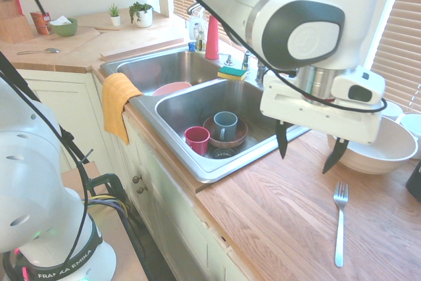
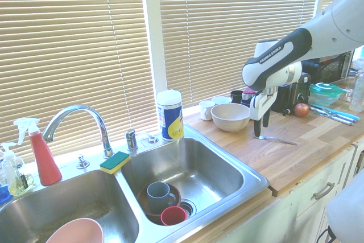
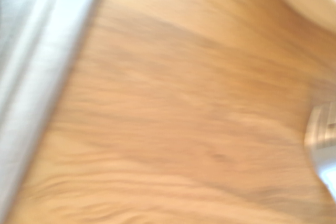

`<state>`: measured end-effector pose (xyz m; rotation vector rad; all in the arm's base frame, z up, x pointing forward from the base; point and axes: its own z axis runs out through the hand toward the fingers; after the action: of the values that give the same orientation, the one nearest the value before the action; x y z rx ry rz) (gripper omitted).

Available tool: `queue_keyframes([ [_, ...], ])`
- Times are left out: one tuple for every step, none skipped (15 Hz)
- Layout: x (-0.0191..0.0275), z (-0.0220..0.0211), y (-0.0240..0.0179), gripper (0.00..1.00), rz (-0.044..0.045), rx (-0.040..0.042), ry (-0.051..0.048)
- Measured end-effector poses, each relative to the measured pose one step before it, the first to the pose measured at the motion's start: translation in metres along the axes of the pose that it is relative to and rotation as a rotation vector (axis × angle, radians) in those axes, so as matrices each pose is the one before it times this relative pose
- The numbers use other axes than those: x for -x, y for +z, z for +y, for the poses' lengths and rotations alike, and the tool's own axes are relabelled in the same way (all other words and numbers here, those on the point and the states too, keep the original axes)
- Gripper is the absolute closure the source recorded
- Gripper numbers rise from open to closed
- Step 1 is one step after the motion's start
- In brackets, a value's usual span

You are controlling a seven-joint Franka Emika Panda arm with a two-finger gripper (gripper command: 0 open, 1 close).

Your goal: Put the fork into the sink

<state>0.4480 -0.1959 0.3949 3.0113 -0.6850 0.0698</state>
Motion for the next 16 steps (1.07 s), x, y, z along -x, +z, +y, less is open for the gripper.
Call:
queue_keyframes([
  [-0.00721, 0.00672, 0.00457, 0.0, -0.00254, -0.00553, 0.00844],
  [-0.00756, 0.008, 0.00498, 0.0, -0.00113, -0.00622, 0.00976],
  [-0.0066, 0.00873, 0.00596, 0.0, -0.00326, 0.00007, 0.00983],
  [-0.00576, 0.00829, 0.00731, 0.0, -0.00334, 0.00459, 0.00692],
  [-0.00546, 0.00598, 0.00695, 0.0, -0.00414, 0.00421, 0.00533],
  [-0.00565, 0.00413, 0.00699, 0.0, -0.00406, 0.00476, 0.00387],
  [-0.00539, 0.00332, 0.00635, 0.0, -0.00219, 0.00528, 0.00235],
  [-0.00437, 0.00233, 0.00541, 0.0, -0.00403, 0.00313, 0.00242],
  [-0.00393, 0.00245, 0.00413, 0.0, -0.00334, 0.0037, 0.00374],
  [-0.00315, 0.00305, 0.00322, 0.0, -0.00084, 0.00339, 0.00521],
  [-0.00222, 0.00268, 0.00245, 0.0, 0.00001, 0.00259, 0.00425],
  [-0.00121, 0.00241, 0.00195, 0.0, 0.00009, 0.00184, 0.00297],
  [-0.00028, 0.00238, 0.00179, 0.0, -0.00131, 0.00108, 0.00179],
  [-0.00005, 0.00192, 0.00153, 1.0, -0.002, 0.00081, 0.00071],
  [0.0, 0.00108, 0.00131, 1.0, -0.00229, 0.00064, -0.00013],
  [-0.0001, 0.00094, 0.00191, 1.0, -0.0029, 0.0009, 0.00056],
])
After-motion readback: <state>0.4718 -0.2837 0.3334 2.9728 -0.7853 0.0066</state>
